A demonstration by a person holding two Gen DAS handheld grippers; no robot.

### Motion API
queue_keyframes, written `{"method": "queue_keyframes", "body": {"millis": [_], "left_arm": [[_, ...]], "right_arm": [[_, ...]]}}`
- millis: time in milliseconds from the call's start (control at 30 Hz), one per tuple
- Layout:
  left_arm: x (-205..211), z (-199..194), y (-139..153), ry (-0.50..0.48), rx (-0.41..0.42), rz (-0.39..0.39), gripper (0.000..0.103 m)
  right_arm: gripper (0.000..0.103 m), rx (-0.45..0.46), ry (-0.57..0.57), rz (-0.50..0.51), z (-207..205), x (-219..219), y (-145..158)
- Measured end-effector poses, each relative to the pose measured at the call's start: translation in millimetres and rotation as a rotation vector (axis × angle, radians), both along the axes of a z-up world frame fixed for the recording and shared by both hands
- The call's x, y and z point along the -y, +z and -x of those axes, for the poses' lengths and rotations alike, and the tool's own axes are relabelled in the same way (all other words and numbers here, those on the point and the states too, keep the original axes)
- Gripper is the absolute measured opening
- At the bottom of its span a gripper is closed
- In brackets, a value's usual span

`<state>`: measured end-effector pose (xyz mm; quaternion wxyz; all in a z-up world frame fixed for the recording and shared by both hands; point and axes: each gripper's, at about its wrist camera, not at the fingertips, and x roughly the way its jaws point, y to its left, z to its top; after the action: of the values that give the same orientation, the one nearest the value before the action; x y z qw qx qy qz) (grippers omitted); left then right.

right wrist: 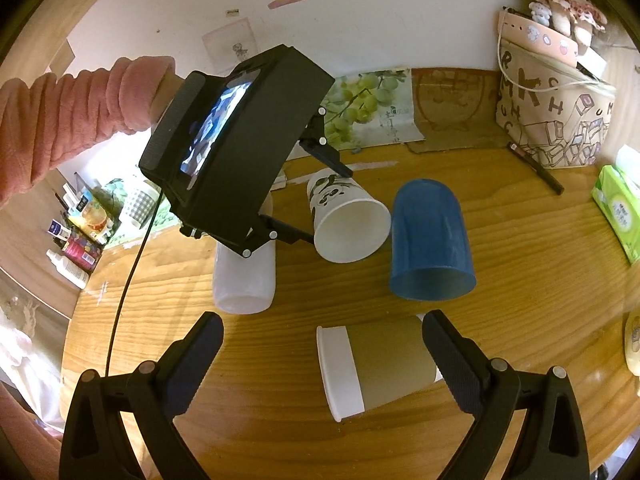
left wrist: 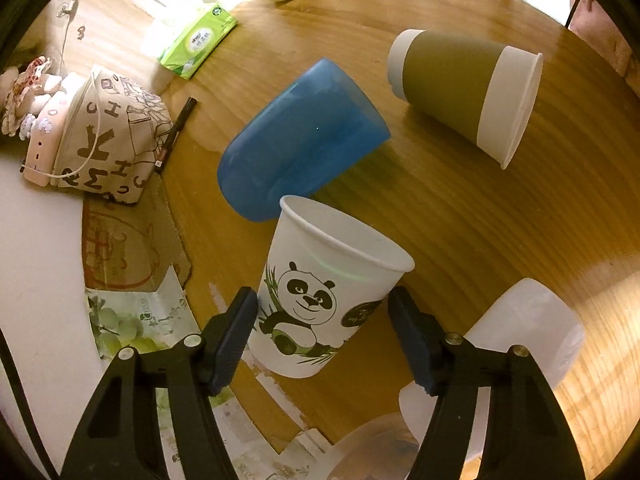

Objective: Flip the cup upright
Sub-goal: 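Close the left gripper around the panda-print cup's body, then lift the panda-print cup off the desk with the left gripper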

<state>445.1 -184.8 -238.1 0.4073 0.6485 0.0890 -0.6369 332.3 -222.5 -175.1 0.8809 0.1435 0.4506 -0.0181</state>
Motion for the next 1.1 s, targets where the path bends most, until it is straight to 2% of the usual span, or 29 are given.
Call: {"method": "queue_keyframes", "body": {"millis": [233, 400, 567, 700, 967, 1033, 1100], "left_arm": [[-0.3, 1.2, 1.0, 0.013, -0.003, -0.002, 0.07], [0.9, -2.4, 7.4, 0.063, -0.012, -0.002, 0.055], [3.4, -5.0, 13.1, 0.125, -0.027, 0.001, 0.044], [7.2, -10.3, 20.0, 0.189, -0.052, 0.009, 0.028], [9.9, -7.2, 16.9, 0.21, -0.01, 0.011, 0.032], [11.6, -6.9, 16.0, 0.204, -0.006, 0.004, 0.038], [13.7, -5.8, 14.3, 0.195, -0.002, -0.012, 0.048]], "right_arm": [[0.1, -0.001, -0.011, -0.005, 1.1, -0.4, 0.5], [0.1, 0.005, -0.018, -0.004, 4.1, -1.1, 2.3], [0.1, 0.013, -0.031, -0.01, 9.7, 0.2, 3.1], [0.1, 0.016, -0.049, -0.025, 15.2, 1.7, 3.8], [0.1, 0.026, -0.06, -0.039, 26.0, 3.3, 6.9], [0.1, 0.03, -0.063, -0.04, 28.0, 3.6, 7.8], [0.1, 0.031, -0.068, -0.043, 29.7, 4.7, 7.6]]}}
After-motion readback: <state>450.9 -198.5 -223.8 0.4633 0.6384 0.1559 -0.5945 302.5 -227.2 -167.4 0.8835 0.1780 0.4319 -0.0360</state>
